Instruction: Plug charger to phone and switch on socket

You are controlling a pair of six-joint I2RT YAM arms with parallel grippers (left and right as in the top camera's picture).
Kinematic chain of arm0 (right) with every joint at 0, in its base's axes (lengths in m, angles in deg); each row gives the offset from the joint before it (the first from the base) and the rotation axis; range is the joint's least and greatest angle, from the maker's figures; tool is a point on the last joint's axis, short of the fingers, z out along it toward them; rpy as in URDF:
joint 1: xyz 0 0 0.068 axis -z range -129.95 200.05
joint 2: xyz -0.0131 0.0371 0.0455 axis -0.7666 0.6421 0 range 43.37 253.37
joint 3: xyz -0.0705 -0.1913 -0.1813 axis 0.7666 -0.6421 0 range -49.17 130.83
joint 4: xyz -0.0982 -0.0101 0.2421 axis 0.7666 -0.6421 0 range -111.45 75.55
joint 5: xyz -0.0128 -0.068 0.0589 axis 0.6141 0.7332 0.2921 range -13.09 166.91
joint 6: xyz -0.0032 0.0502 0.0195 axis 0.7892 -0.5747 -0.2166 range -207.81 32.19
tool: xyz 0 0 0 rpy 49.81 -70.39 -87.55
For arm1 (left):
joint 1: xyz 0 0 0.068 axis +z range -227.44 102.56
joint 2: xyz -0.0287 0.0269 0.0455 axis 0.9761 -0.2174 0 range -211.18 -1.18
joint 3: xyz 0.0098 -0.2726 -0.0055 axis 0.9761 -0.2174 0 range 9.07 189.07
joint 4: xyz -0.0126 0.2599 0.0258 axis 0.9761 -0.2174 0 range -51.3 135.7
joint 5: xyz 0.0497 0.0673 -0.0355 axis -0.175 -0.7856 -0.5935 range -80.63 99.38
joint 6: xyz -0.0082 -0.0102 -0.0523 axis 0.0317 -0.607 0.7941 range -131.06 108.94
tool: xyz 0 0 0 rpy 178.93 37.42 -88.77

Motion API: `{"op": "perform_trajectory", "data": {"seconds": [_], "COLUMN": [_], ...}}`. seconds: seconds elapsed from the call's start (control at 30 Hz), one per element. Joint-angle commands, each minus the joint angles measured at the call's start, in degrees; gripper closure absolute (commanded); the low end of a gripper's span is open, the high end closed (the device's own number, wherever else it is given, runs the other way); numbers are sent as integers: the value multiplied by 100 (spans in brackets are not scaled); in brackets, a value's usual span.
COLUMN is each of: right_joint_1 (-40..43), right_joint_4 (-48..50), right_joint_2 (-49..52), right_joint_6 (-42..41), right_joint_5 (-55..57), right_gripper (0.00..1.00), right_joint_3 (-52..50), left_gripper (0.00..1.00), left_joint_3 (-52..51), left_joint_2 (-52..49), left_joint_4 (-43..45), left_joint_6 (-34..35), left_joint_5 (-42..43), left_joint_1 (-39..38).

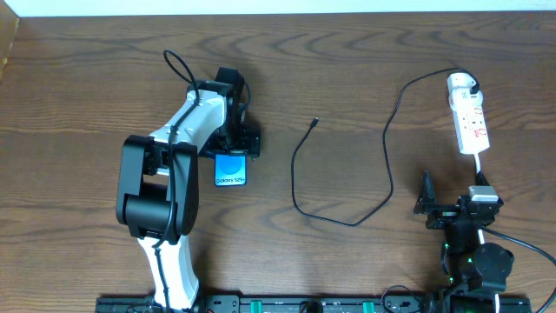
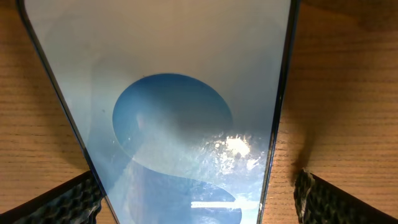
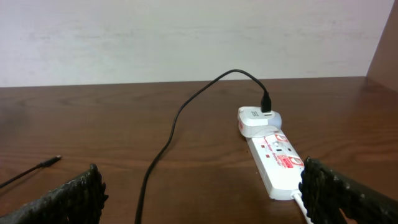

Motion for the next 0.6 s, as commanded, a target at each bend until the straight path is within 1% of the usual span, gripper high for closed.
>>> {"op": "perform_trajectory", "data": {"seconds": [0.0, 0.5, 0.57], "right_joint_1": [-59, -59, -59], "right_joint_4": [-24, -24, -24], "right_joint_2": [-24, -24, -24], "right_joint_6": [66, 66, 63], "right_joint_5": [2, 2, 2], "right_gripper": [1, 1, 1], "right_joint_3": [-7, -7, -7], "left_gripper": [2, 0, 3], "left_joint_3": [-57, -157, -157], "left_joint_2": [-146, -151, -151], "left_joint_4": [-42, 289, 317], "left_joint_6": [-33, -2, -2], "left_joint_5": [-232, -238, -238], "left_joint_1": [26, 26, 26]}}
